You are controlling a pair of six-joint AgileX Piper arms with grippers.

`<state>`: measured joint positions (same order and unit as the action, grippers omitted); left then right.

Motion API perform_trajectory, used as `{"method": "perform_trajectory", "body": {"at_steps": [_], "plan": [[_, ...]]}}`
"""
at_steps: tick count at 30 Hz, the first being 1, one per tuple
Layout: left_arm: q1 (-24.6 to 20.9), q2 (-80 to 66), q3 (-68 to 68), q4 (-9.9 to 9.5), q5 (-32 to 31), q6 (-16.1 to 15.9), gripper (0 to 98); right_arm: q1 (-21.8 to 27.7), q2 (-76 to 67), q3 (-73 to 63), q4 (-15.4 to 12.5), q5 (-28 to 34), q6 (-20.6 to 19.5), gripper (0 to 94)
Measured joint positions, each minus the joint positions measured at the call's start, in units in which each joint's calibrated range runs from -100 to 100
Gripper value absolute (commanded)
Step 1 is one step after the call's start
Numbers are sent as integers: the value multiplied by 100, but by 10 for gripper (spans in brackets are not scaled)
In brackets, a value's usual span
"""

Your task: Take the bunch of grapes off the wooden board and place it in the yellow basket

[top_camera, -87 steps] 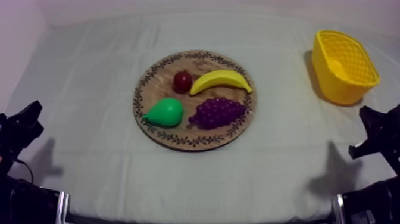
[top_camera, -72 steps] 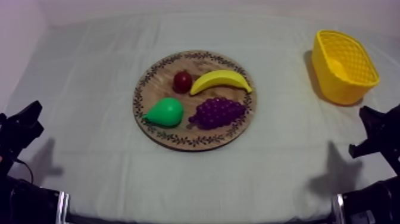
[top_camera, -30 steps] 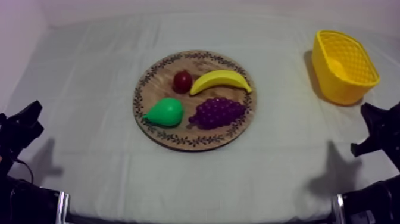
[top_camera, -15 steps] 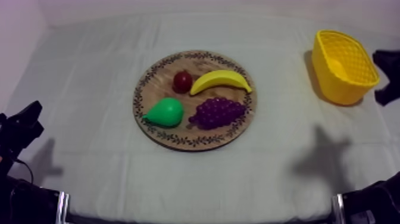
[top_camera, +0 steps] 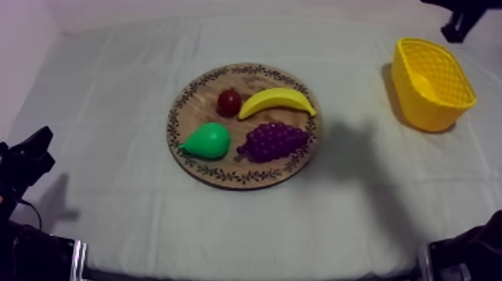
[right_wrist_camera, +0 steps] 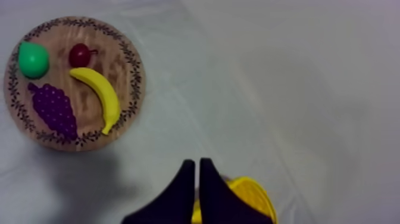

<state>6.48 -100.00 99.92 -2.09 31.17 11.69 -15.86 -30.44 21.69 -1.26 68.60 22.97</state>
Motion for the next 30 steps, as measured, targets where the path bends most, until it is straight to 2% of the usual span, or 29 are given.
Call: {"method": "perform_trajectory", "body": {"at_steps": [6,20,30], "plan": [[0,0,0,0,0,0,1,-300,1013,-1113,-28,774,212,5],[0,0,0,0,0,0,1,-897,3124,-3047,24,2689,398,6],[0,0,0,0,0,0,1,-1171,4028,-3302,126,2962,306,5]]}}
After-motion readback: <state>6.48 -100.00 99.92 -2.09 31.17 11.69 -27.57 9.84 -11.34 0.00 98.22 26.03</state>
